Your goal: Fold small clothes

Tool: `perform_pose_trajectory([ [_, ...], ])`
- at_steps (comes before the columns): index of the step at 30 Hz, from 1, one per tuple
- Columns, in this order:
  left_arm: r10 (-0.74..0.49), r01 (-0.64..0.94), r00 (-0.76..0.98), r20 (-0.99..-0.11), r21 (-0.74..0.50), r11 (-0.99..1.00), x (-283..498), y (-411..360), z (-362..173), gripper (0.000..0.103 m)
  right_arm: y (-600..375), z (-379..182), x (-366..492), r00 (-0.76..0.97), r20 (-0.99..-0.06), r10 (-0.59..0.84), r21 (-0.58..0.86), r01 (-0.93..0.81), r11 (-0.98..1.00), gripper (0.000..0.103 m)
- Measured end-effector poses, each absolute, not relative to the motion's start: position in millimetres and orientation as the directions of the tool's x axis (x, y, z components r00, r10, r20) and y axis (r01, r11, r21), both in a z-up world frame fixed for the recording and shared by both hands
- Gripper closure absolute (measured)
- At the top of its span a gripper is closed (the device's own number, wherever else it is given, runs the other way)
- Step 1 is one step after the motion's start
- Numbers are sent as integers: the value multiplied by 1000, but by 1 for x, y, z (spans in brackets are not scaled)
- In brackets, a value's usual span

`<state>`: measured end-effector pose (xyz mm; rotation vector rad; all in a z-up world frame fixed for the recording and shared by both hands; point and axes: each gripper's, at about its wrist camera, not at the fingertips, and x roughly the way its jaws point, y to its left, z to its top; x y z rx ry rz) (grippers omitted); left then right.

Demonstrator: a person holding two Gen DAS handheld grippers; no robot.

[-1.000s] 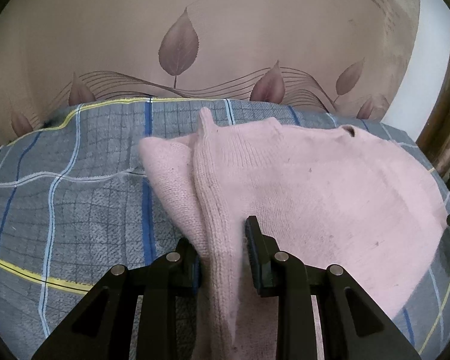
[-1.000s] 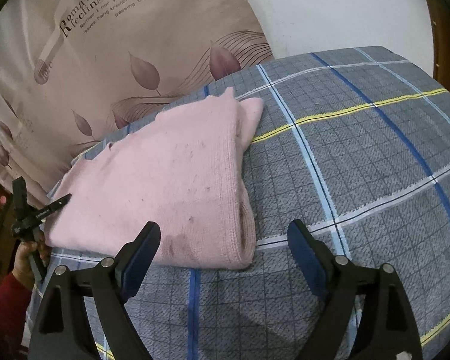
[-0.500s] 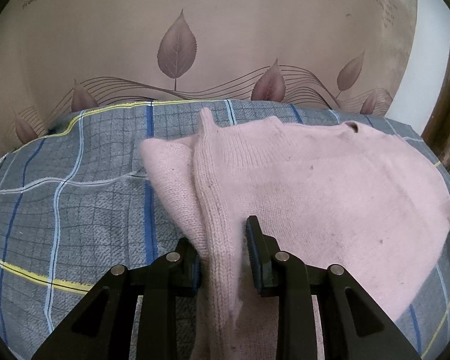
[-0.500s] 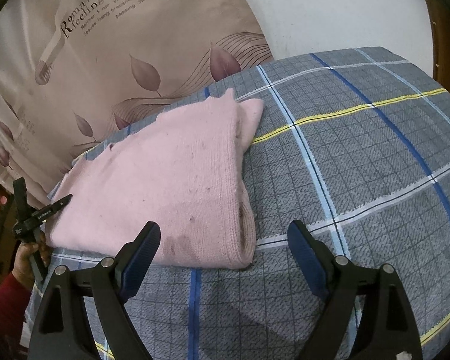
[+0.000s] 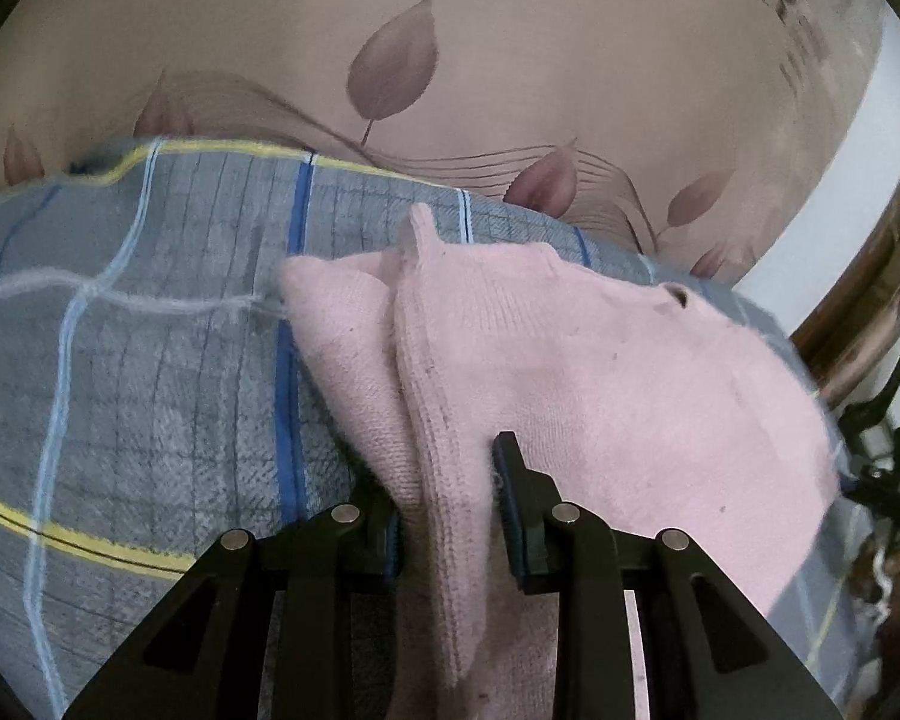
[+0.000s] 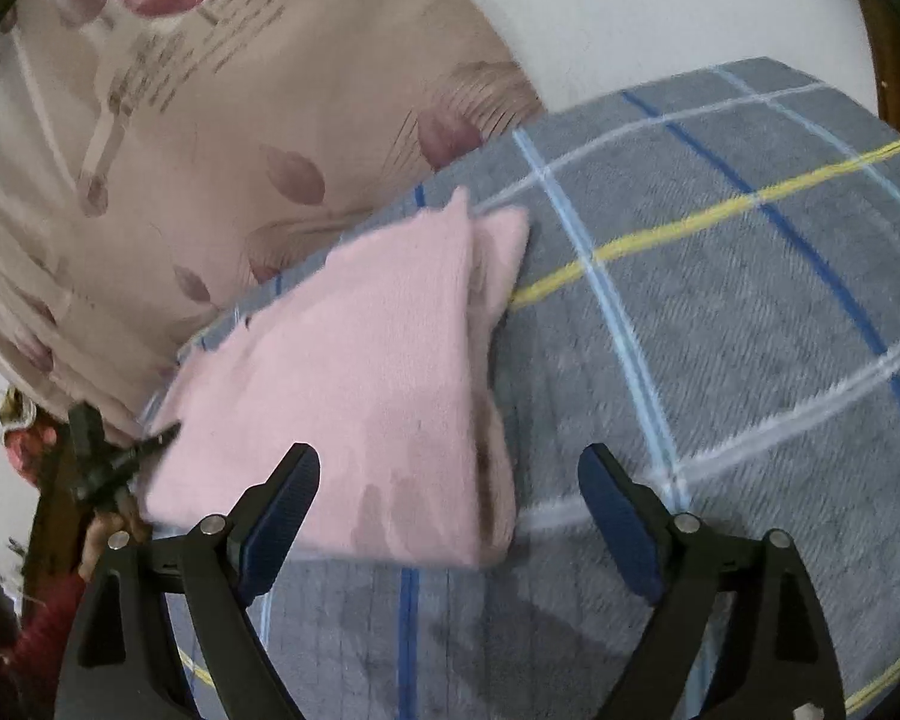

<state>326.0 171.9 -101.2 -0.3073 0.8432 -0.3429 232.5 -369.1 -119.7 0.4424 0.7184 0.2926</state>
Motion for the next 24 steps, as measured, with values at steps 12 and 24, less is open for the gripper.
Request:
perform_pose_trajectory([
  [12, -448, 140, 598, -664, -465, 874, 327, 179, -99, 76, -287, -94, 292, 691, -586, 424, 336, -269, 902, 71],
  [24, -439, 100, 520, -733, -459, 883, 345, 144, -33, 86, -269, -119, 322, 687, -641, 342, 222, -260, 940, 71],
])
